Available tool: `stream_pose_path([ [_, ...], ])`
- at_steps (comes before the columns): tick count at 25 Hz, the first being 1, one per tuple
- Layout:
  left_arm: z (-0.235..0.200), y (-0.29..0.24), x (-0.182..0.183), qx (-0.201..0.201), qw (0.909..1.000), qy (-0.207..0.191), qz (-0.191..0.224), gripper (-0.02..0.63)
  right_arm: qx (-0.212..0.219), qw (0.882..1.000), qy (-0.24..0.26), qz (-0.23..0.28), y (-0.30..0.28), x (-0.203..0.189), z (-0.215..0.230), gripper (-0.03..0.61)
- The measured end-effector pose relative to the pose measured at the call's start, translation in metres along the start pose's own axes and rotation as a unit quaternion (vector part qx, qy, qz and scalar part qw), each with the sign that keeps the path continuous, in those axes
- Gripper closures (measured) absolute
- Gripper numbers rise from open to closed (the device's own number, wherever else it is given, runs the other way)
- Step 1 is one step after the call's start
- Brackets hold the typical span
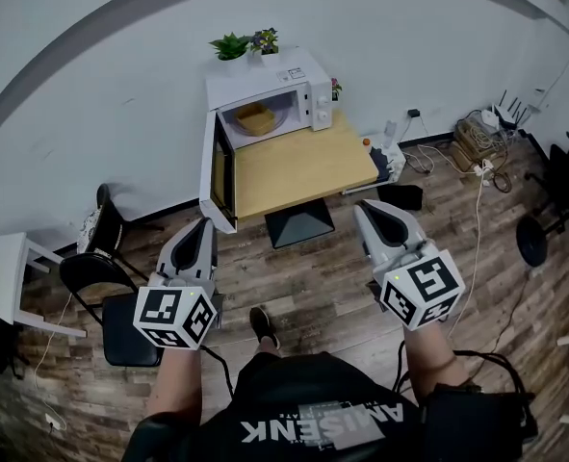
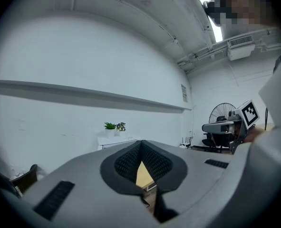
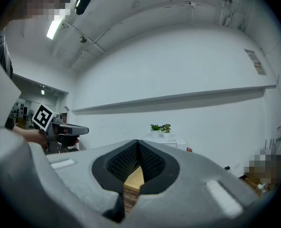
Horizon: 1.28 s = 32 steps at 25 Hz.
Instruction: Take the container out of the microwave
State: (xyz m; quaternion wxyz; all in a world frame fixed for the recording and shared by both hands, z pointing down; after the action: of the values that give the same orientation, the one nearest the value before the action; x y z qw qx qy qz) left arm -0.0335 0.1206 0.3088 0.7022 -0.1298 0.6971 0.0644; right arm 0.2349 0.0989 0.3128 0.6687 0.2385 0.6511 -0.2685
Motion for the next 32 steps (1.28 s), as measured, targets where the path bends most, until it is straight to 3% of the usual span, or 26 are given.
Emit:
stream_pose_path([
  [14,-0.131,-0.089,0.017,-0.032,0.9992,0.013,0.018,0.612,-0.008,1.0,0.02,-0.021,-0.157,0.019,-0.002,0.572],
  [27,-0.218,-0.133,0.019,-0.057,0.9978,0.024,0.021,0.611,-0.022,0.999,0.035,-0.031,-0.264,0.031,-0.012,0.57],
  [32,-0.252,-0.149,0.019,-0.067,0.996,0.051,0.027,0.611,-0.029,0.998,0.04,-0.035,-0.3,0.033,-0.013,0.563],
])
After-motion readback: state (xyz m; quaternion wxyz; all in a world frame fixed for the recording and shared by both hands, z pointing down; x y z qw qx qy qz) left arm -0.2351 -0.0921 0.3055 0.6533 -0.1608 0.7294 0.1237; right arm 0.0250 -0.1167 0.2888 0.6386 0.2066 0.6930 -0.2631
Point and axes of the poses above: the fingertips, and each gripper's own axes: y backward along the fingers, z to its right, x out of its top, the point moved 4 cm from there along y, backward along the fingers, and after that the axes turned 2 degrees about x, right-handed, at the moved point
